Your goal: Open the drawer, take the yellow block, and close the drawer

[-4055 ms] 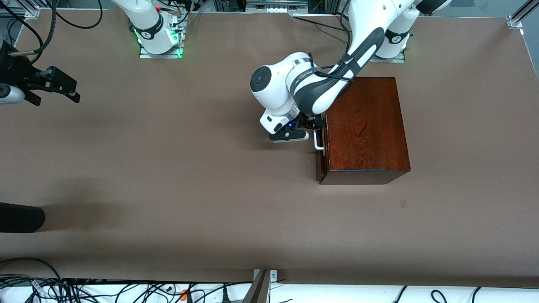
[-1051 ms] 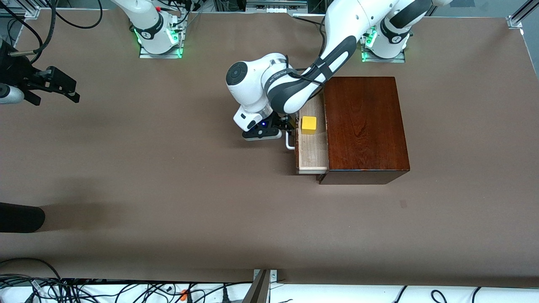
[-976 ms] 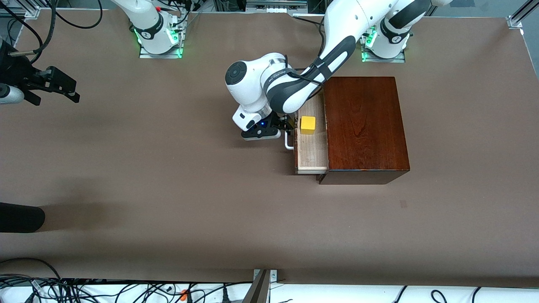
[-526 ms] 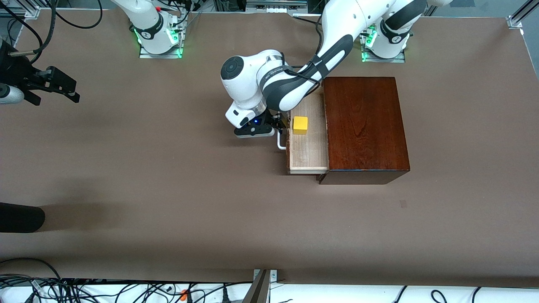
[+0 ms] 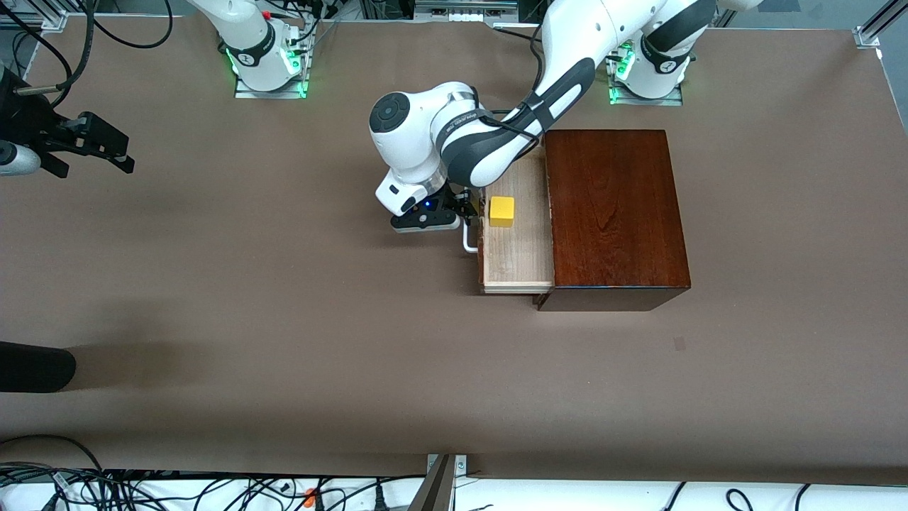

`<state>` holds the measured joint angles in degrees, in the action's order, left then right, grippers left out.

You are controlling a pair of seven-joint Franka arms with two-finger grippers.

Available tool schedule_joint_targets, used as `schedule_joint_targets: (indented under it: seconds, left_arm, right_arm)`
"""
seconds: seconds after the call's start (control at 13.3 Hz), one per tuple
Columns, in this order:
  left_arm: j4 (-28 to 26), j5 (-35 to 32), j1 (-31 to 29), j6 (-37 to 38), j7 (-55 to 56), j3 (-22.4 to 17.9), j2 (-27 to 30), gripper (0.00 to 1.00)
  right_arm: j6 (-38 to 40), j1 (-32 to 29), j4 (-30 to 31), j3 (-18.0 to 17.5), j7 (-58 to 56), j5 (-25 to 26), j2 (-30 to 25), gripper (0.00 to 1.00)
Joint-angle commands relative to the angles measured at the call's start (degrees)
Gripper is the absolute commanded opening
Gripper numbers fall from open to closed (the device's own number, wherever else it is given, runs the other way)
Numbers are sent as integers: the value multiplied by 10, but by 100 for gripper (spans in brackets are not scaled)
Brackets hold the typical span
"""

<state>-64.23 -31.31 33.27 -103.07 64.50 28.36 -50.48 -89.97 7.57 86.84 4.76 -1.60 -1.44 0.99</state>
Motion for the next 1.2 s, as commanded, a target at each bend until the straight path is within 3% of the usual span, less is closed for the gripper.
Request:
schedule_joint_targets:
  seconds: [0.0, 0.3, 0.53, 0.68, 0.9, 1.13]
  left_arm:
    - [29, 41, -22, 22, -9, 8, 34, 100]
    - [-10, 160, -140, 90, -124, 23, 159, 100]
    - [-118, 220, -263, 105, -239, 23, 278, 100]
    - [-162, 248, -339, 113, -304, 23, 333, 100]
    - [-163, 300, -443, 132, -393, 23, 366, 100]
    - [-164, 304, -494, 137, -427, 18, 375, 100]
  right_arm:
    - [3, -1, -11, 0, 3, -3, 2, 100]
    - [4, -3, -11, 1, 2, -3, 2, 100]
    - [10, -3, -11, 1, 1, -2, 2, 100]
    - [6, 0, -11, 0, 3, 5, 2, 100]
    - [-4, 0, -11, -1, 3, -4, 15, 100]
    - [-17, 12, -12, -4, 5, -5, 44, 100]
